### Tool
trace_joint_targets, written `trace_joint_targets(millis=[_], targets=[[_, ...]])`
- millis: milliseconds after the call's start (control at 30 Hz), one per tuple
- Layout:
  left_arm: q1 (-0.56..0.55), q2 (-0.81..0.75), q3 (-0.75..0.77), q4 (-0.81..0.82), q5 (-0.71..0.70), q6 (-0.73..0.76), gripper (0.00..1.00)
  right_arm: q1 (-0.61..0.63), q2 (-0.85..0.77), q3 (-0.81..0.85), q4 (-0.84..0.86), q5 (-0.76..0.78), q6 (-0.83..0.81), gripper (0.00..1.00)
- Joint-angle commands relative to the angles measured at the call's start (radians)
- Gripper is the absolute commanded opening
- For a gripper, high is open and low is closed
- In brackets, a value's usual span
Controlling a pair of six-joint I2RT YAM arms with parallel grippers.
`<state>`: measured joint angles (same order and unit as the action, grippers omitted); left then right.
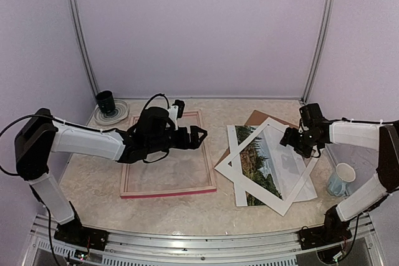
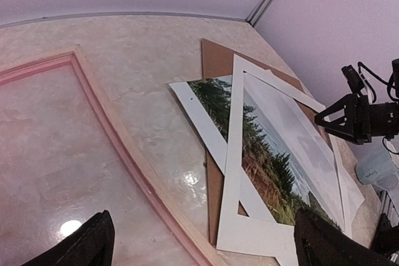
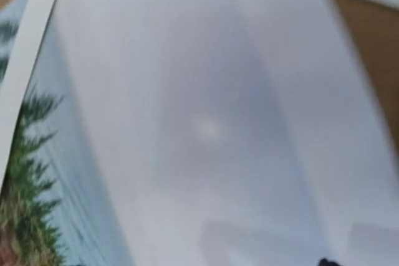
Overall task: Put the photo into the frame
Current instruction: Pick up the mat board from the photo.
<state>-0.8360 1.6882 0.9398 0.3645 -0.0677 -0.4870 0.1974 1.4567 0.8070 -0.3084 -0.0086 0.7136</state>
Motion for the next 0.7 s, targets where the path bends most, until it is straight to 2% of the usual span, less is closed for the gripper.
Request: trace_joint_targets(millis=[0,400,667], targets=[[-0.05,0.074,0.108,0.05,0.116,0.056,0.99,-0.051,-0.082,-0.031,-0.063,0.087,0.026,0.84],[-0.113,0.288,0.311,0.014,0.278,0.036,0.99,-0.187,-0.21,-0.106,-0.141,0.095,0.026,0.87],[-0.146,0.392,0.409,-0.044,0.354,0.053,0.99,-0.264,-0.18,-0.135,-0.126,0.036,0.006,0.88]])
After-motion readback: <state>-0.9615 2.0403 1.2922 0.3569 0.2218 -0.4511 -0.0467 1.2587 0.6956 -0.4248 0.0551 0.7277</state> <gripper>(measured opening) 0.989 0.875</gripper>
